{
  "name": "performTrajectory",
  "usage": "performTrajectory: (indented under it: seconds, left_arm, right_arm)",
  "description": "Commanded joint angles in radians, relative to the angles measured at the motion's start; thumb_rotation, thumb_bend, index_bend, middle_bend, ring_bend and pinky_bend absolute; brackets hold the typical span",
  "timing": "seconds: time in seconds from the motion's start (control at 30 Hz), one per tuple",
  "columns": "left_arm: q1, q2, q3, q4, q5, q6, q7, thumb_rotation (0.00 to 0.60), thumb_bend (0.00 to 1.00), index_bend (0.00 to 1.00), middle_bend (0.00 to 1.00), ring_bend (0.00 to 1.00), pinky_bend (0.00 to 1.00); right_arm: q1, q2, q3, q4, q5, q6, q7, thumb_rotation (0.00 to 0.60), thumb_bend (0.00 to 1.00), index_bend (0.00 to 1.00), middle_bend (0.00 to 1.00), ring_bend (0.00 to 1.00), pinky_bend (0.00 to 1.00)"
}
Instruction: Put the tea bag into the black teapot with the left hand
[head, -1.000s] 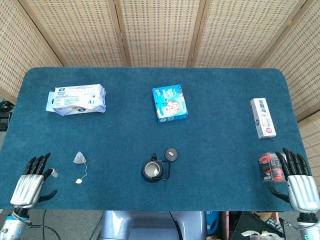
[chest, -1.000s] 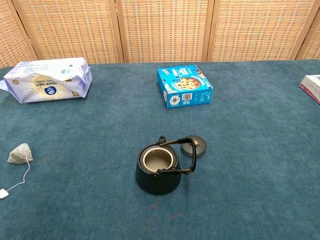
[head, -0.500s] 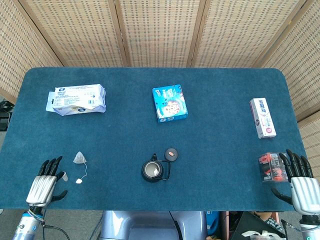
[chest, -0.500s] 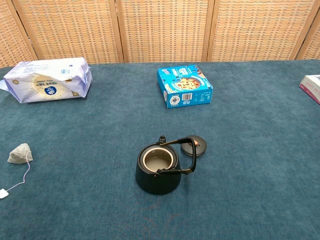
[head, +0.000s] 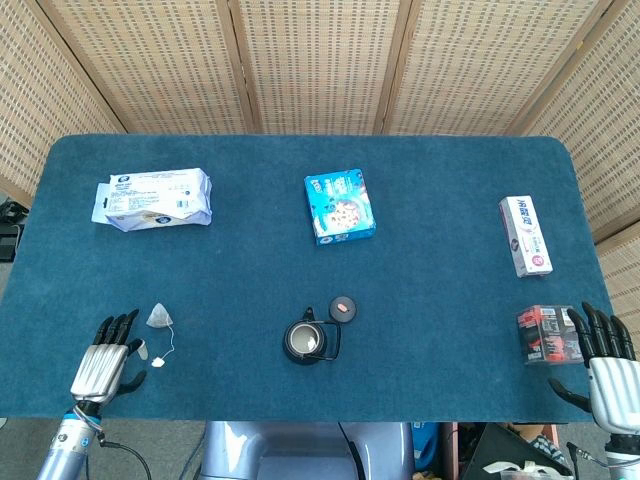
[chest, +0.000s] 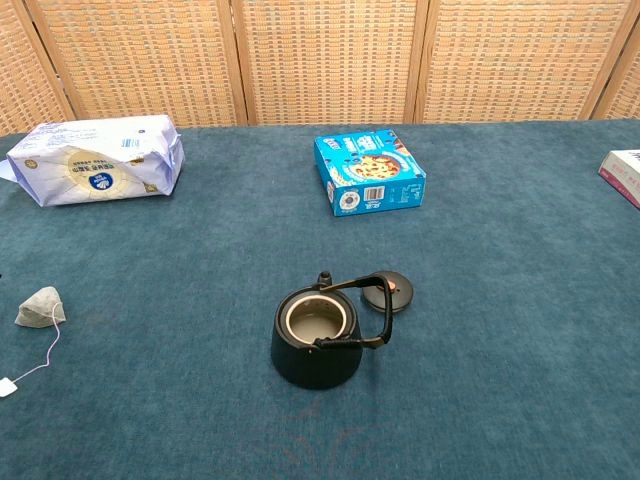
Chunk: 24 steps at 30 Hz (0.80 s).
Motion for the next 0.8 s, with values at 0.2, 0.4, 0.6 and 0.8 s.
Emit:
performTrajectory:
  seconds: [0.2, 0.4, 0.6, 0.8]
  left_arm:
    - [-0.013, -0.020, 0.001, 0.013, -0.008, -0.018, 0.009, 0.600, 0.32, 0.52, 0.01, 0.00, 0.00]
    - [-0.023, -0.037, -0.002, 0.026, -0.020, -0.030, 0.009, 0.600, 0.34, 0.54, 0.01, 0.00, 0.00]
    - [-0.032, -0.052, -0.001, 0.040, -0.024, -0.039, 0.008, 0.600, 0.34, 0.54, 0.01, 0.00, 0.00]
    - [-0.037, -0.058, 0.003, 0.046, -0.032, -0.048, 0.008, 0.600, 0.36, 0.55, 0.01, 0.00, 0.00]
  right_arm:
    - [-0.005, 0.001, 0.001, 0.000, 0.006, 0.000, -0.002, 0.600, 0.00, 0.00, 0.00, 0.00, 0.00]
    - [-0.011, 0.003, 0.001, -0.002, 0.013, 0.000, -0.003, 0.600, 0.00, 0.00, 0.00, 0.00, 0.00]
    - [-0.015, 0.005, 0.002, -0.006, 0.016, -0.001, -0.006, 0.600, 0.00, 0.00, 0.00, 0.00, 0.00]
    - [-0.015, 0.005, 0.003, -0.007, 0.021, -0.005, -0.007, 0.600, 0.00, 0.00, 0.00, 0.00, 0.00]
